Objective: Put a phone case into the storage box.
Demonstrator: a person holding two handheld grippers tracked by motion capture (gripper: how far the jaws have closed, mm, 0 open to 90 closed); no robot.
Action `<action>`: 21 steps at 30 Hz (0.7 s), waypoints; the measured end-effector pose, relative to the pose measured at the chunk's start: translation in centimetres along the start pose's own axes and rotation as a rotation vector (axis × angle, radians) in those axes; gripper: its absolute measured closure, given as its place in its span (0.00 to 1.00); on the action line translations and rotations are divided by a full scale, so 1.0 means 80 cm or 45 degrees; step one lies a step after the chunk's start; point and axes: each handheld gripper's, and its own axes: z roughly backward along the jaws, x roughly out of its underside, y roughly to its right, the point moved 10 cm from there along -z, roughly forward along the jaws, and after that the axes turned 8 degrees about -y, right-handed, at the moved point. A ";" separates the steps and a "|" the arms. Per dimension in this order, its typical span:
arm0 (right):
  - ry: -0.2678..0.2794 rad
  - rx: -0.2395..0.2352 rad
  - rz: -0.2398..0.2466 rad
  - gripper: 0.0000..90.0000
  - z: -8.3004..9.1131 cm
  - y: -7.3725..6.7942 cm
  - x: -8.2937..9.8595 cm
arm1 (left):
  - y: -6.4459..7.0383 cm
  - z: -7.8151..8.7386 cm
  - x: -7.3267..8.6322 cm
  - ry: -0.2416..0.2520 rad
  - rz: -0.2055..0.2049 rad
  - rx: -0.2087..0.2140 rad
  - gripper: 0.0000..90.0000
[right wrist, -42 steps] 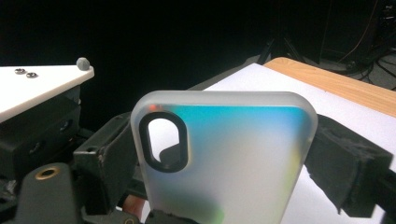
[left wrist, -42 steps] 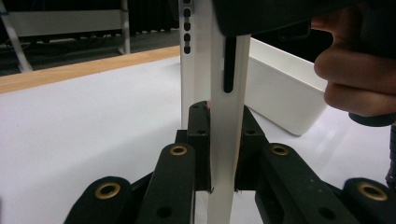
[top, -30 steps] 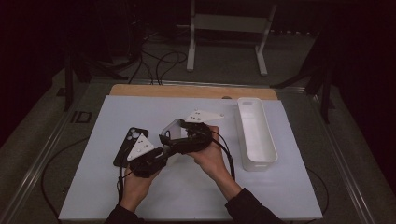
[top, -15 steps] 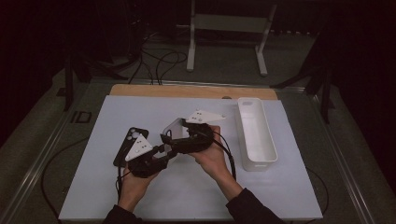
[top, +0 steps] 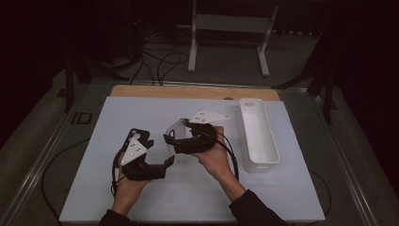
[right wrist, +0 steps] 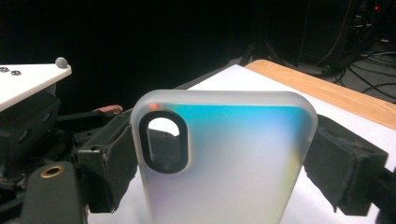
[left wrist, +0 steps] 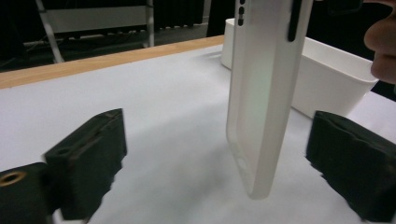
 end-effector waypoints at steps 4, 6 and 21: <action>-0.004 0.004 0.000 0.18 0.000 0.001 0.000 | -0.006 0.004 0.001 0.007 -0.001 -0.026 0.01; -0.002 0.006 0.000 0.18 0.000 0.002 -0.001 | -0.010 0.006 0.001 0.017 0.003 -0.038 0.00; 0.005 0.027 -0.011 0.18 0.007 0.013 -0.006 | -0.034 0.024 0.025 0.027 -0.001 -0.106 0.00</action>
